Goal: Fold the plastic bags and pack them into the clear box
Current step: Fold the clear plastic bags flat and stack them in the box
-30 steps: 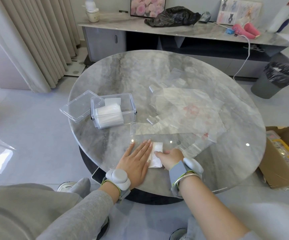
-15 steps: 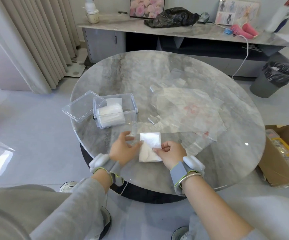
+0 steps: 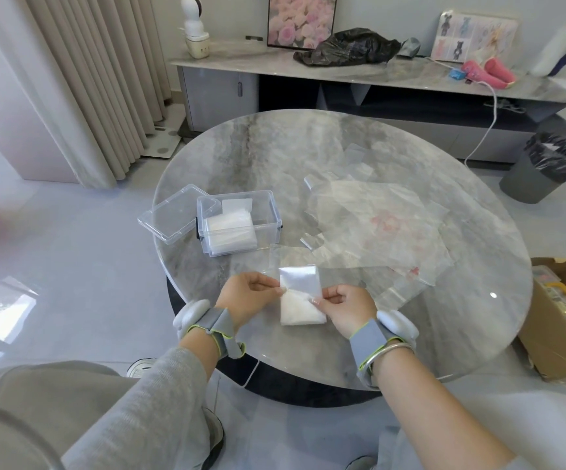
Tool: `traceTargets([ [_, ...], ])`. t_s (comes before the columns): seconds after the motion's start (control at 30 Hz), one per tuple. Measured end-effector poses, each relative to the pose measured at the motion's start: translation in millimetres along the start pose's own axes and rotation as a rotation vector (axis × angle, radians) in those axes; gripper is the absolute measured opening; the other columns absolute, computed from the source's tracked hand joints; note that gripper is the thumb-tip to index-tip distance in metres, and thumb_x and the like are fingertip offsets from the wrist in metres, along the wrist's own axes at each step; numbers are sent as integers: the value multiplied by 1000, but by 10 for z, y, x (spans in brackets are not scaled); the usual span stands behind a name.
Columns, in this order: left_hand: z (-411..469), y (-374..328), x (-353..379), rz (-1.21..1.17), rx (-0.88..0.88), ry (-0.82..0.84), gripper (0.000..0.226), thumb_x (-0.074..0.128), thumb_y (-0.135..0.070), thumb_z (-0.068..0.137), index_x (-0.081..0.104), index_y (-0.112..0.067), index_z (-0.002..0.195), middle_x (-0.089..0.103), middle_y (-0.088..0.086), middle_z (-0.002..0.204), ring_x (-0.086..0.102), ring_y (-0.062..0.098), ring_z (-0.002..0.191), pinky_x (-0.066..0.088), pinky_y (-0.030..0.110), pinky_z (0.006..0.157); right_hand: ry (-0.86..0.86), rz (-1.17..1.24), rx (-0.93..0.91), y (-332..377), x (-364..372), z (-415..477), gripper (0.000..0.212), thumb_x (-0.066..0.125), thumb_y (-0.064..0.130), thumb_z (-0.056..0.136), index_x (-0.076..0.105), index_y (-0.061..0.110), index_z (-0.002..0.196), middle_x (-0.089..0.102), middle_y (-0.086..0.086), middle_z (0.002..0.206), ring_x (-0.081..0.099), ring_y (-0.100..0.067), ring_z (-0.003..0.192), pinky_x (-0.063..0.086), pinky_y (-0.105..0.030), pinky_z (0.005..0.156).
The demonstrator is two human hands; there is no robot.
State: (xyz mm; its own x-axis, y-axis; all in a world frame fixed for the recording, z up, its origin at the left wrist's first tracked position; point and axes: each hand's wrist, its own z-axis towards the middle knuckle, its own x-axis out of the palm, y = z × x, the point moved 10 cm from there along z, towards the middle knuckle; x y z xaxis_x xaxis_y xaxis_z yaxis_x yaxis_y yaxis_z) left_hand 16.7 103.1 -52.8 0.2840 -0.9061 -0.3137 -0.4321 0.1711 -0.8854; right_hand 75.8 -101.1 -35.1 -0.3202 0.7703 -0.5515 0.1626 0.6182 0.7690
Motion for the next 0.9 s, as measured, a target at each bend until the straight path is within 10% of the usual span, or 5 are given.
traceTargets([
  [0.13,-70,-547,-412,546,400,-432,43,68,-28,85,52,-25,125,52,-7,124,60,20,93,48,34,64,-85,-83,-53,77,-176,-10,9,74,23,82,65,23,80,58,14,66,58,-14,69,44,-24,66],
  [0.27,107,-687,-415,724,443,-374,77,59,-18,89,18,-21,153,21,-5,157,51,25,121,41,32,63,-134,-198,-145,249,-279,-45,6,72,26,83,66,24,83,58,15,70,49,-1,59,33,-16,53],
  [0.6,-198,-555,-250,713,389,-352,39,47,-15,94,50,-20,133,47,-3,131,56,22,107,45,34,69,-290,-168,-453,1209,-438,10,14,73,27,80,60,30,75,59,13,67,60,-23,91,43,-27,70],
  [0.9,-437,-674,-151,808,579,-376,30,68,-6,79,69,-19,107,65,-3,96,62,21,85,42,29,58,17,-611,-569,1901,243,356,17,60,25,91,67,21,107,63,1,108,58,-19,103,38,-24,81],
])
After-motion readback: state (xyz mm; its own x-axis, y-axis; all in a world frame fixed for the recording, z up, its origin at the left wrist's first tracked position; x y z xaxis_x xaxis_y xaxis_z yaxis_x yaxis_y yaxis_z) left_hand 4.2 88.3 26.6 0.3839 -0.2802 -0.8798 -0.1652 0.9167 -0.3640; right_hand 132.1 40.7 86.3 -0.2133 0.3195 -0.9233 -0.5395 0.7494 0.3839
